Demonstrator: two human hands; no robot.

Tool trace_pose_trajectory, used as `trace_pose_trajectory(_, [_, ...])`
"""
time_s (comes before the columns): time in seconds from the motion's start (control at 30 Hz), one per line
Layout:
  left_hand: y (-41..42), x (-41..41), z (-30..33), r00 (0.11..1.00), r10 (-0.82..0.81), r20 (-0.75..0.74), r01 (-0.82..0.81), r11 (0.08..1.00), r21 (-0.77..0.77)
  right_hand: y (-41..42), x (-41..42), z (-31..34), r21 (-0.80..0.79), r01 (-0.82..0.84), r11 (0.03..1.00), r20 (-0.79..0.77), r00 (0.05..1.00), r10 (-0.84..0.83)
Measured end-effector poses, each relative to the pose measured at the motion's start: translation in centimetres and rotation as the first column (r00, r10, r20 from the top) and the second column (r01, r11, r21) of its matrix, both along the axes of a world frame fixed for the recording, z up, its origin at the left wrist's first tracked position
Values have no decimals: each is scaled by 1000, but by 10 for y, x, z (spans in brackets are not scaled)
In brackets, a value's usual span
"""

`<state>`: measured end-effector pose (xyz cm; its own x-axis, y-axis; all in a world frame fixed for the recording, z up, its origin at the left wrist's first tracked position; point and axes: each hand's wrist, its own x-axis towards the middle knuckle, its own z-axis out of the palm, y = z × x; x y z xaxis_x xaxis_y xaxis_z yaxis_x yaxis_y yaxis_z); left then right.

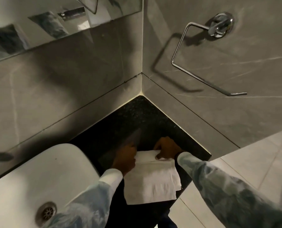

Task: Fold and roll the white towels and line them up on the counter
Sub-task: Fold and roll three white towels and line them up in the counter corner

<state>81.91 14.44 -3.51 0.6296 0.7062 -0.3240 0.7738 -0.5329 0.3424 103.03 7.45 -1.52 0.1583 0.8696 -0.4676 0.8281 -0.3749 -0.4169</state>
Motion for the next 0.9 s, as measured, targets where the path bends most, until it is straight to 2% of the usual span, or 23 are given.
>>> trace_pose_trajectory(0.07, [-8,-4,0,999,-48,15,47,996,78,-14,-12,-6,44,15,999,37,999,-17])
trace_pose_trajectory(0.2, [21,3,34,993,-111,-33,106,986,-129,-45,-31,-4,126,-93,988,135,988,76])
trace_pose_trajectory(0.33, [13,1,42,984,-151,-97,125,966,-228,-71,-50,0,175,-205,963,193,966,170])
trace_pose_trajectory(0.43, [-26,-6,33,999,-22,-25,19,993,-115,-69,-49,9,28,-205,978,126,972,200])
trace_pose_trajectory(0.5, [-51,-15,28,994,81,72,-78,996,-41,-64,-42,11,49,-122,991,56,991,120])
trace_pose_trajectory(0.57, [-75,-24,27,992,73,108,-81,994,76,-67,-37,9,115,-70,991,43,997,66])
trace_pose_trajectory(0.63, [-91,-30,21,996,20,92,-31,992,124,-75,-42,4,112,-125,986,93,989,115])
trace_pose_trajectory(0.8, [-69,-34,34,993,118,-5,-117,979,-168,-104,-55,-7,218,-327,919,301,919,256])
trace_pose_trajectory(0.9, [-82,-35,32,985,171,-24,-172,963,-209,-118,-61,-12,261,-384,886,329,898,293])
